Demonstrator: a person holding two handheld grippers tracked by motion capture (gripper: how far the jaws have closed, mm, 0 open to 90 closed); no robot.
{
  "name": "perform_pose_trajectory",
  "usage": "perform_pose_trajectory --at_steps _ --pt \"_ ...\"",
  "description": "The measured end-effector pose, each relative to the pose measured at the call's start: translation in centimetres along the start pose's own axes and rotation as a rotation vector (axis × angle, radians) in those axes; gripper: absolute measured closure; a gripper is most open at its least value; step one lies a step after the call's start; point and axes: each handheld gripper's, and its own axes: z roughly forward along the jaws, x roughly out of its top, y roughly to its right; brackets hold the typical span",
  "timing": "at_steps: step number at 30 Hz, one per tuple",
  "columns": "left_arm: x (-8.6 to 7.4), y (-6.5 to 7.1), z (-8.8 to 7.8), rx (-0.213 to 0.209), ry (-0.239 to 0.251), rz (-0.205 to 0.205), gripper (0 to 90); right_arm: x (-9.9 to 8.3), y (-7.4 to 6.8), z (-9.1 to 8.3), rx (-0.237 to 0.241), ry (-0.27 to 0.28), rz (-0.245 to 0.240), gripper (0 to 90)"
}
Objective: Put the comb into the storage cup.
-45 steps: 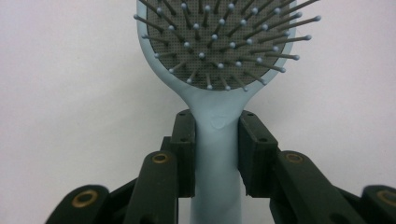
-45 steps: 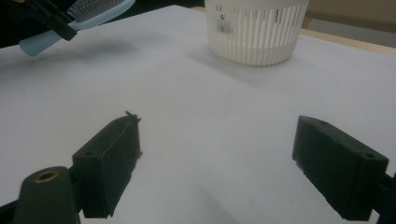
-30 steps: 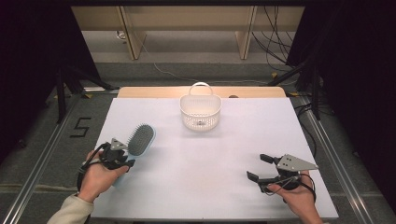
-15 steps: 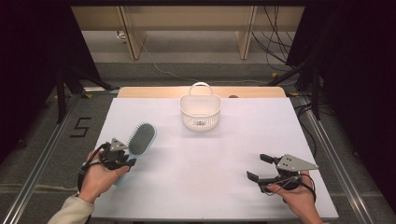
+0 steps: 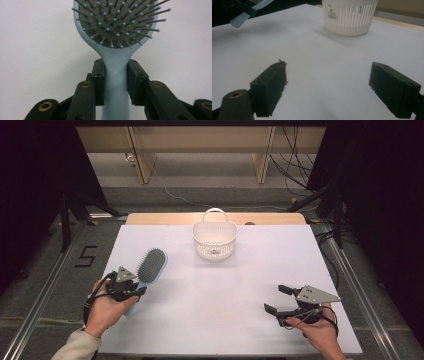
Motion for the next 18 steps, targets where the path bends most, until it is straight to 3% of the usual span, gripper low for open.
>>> perform_pose_trajectory --at_steps 18 --pt "0.35 0.10 -0.30 -0.004 0.083 0.006 70.2 0.00 0.02 0.00 -0.004 0.003 0.000 15.2"
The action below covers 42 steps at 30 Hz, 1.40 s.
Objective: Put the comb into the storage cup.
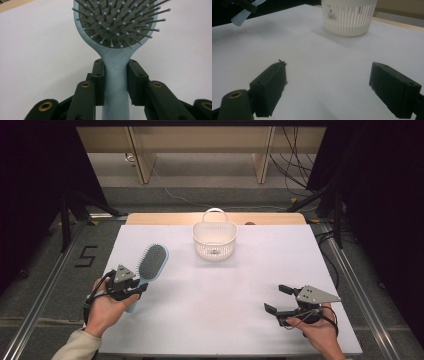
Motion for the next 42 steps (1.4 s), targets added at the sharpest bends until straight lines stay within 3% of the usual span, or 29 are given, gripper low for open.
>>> perform_pose_trajectory --at_steps 42 --pt "0.45 0.19 -0.06 -0.013 0.122 -0.009 70.1 0.16 0.42 0.62 -0.025 0.013 -0.020 15.2"
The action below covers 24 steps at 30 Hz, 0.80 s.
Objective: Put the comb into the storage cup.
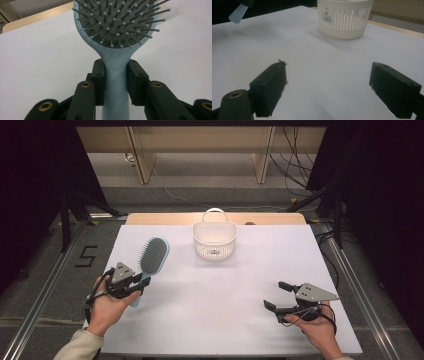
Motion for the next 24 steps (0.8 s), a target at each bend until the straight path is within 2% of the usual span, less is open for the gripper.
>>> perform_pose_trajectory --at_steps 24 --pt "0.10 -0.09 -0.04 -0.006 0.036 -0.004 70.1 -0.10 0.28 0.09 -0.017 0.008 0.011 13.8"
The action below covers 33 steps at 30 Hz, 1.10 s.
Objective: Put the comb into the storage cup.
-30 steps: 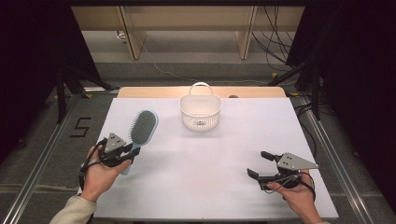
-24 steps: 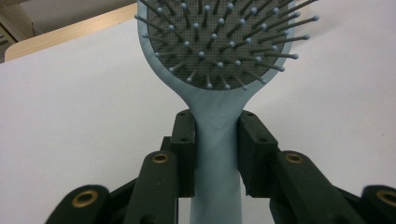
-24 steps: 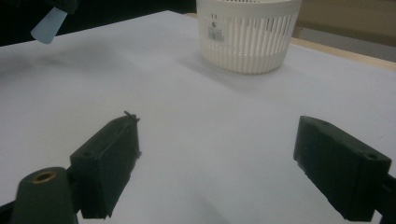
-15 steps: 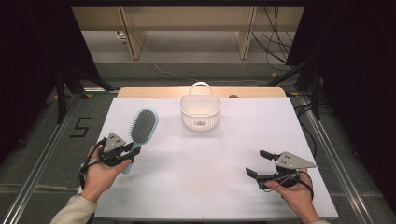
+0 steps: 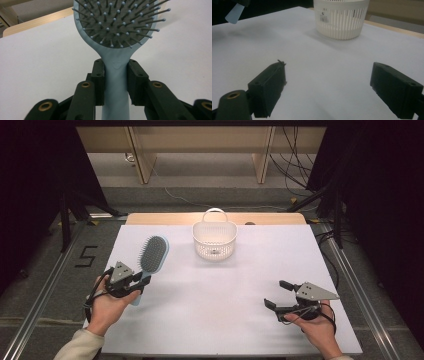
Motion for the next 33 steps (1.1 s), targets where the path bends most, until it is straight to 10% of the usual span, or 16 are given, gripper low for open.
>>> perform_pose_trajectory --at_steps 33 --pt "0.56 -0.14 0.10 0.003 0.037 -0.007 70.1 -0.06 0.06 -0.12 -0.005 0.004 0.004 13.2"
